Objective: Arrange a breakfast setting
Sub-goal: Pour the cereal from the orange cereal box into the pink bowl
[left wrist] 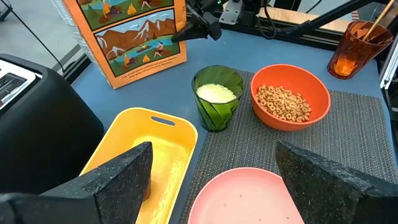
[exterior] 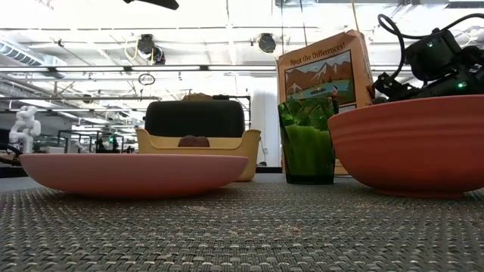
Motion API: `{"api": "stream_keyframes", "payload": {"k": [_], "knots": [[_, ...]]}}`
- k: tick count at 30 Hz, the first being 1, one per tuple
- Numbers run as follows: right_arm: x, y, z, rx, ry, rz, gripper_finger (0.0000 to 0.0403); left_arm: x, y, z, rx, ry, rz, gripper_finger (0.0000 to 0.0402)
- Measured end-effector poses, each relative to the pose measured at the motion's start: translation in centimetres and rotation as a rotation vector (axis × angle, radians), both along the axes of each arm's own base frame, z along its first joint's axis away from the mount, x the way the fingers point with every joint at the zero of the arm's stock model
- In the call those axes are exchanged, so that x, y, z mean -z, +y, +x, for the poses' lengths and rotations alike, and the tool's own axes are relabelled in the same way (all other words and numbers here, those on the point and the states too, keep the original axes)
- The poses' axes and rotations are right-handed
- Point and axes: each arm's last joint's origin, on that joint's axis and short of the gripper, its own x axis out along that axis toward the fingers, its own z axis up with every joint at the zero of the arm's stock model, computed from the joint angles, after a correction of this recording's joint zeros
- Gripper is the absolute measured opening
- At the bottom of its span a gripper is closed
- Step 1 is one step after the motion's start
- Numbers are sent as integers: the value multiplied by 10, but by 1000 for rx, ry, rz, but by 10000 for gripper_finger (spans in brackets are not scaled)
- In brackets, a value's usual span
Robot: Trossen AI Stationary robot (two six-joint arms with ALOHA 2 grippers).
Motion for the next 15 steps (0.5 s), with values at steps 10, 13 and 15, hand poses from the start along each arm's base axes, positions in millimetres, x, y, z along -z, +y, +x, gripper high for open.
{"api": "stream_keyframes", "payload": {"k": [10,13,15], "knots": [[1,0,-1,14,15,-8,393,0,0,0,0,0,-1,344],[2,0,-1,27,35,-5,398,0,0,0,0,0,-1,344],[2,0,-1,25,33,-5,398,0,0,0,-2,-1,-3,344]]}}
